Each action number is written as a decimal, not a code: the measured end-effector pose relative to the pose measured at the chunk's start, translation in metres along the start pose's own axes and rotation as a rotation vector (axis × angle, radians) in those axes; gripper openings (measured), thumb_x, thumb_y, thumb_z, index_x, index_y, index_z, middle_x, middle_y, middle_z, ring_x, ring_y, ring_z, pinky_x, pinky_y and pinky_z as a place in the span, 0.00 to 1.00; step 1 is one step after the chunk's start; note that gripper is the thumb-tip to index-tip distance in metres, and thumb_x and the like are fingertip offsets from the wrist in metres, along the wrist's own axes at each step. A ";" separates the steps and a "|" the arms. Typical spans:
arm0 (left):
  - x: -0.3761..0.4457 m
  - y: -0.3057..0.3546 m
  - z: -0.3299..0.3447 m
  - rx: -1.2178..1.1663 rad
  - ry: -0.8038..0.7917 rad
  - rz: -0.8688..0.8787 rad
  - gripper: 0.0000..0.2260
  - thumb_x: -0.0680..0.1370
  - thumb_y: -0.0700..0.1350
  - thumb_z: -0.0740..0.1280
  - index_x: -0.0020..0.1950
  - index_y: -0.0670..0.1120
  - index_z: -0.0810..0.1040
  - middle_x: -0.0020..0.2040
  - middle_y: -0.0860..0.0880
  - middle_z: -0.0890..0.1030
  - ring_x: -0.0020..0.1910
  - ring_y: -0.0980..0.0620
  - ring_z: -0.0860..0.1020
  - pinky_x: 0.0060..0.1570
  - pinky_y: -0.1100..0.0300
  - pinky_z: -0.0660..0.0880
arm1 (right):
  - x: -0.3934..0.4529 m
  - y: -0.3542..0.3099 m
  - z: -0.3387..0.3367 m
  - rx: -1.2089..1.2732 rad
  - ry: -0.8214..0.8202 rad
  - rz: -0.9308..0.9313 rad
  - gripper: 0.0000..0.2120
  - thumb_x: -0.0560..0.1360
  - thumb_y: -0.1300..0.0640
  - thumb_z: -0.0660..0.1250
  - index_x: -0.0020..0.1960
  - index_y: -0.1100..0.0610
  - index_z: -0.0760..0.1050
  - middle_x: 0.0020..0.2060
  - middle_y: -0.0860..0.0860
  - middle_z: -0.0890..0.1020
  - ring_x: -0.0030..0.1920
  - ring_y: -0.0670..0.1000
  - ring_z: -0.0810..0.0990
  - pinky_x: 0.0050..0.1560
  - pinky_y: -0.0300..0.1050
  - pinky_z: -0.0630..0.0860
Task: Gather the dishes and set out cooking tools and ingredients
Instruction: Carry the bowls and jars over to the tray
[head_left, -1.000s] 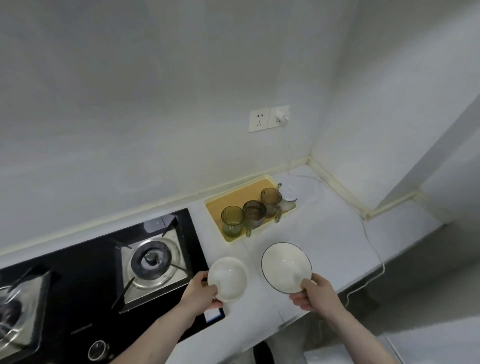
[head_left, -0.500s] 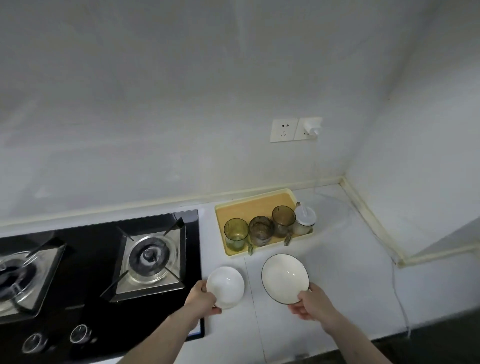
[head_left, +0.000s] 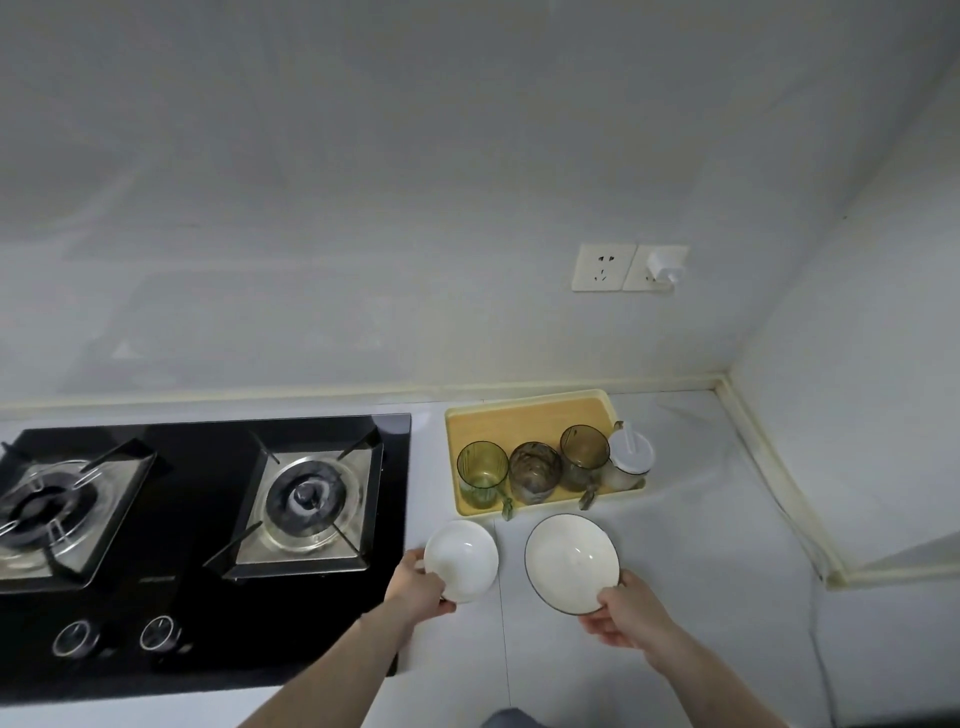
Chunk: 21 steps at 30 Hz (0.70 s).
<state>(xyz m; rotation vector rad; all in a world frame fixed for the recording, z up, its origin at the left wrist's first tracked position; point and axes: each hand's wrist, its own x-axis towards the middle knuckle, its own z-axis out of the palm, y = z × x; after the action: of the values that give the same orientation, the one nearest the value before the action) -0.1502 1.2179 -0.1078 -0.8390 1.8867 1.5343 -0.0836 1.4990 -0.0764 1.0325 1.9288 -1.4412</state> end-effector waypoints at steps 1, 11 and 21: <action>0.001 0.000 0.001 -0.004 0.000 0.000 0.28 0.75 0.28 0.63 0.73 0.46 0.69 0.64 0.41 0.72 0.60 0.33 0.76 0.43 0.43 0.84 | 0.002 -0.001 -0.001 0.001 0.003 -0.002 0.15 0.75 0.67 0.57 0.59 0.55 0.71 0.40 0.61 0.87 0.36 0.56 0.85 0.41 0.46 0.78; 0.012 0.006 0.012 0.027 -0.031 -0.006 0.29 0.76 0.29 0.63 0.75 0.48 0.67 0.64 0.42 0.73 0.59 0.37 0.76 0.35 0.52 0.83 | 0.019 -0.009 -0.008 -0.006 0.007 0.018 0.17 0.75 0.66 0.57 0.62 0.56 0.71 0.39 0.60 0.87 0.36 0.56 0.86 0.41 0.46 0.79; 0.014 0.003 0.012 -0.011 -0.035 -0.016 0.29 0.76 0.30 0.65 0.76 0.48 0.68 0.62 0.43 0.75 0.58 0.38 0.79 0.37 0.54 0.83 | 0.030 -0.020 0.008 -0.019 -0.053 0.019 0.17 0.76 0.66 0.56 0.63 0.55 0.70 0.39 0.59 0.87 0.37 0.55 0.87 0.44 0.48 0.81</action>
<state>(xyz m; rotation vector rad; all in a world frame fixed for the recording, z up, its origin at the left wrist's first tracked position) -0.1613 1.2285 -0.1190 -0.8253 1.8440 1.5411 -0.1174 1.4969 -0.0913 0.9919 1.8862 -1.4231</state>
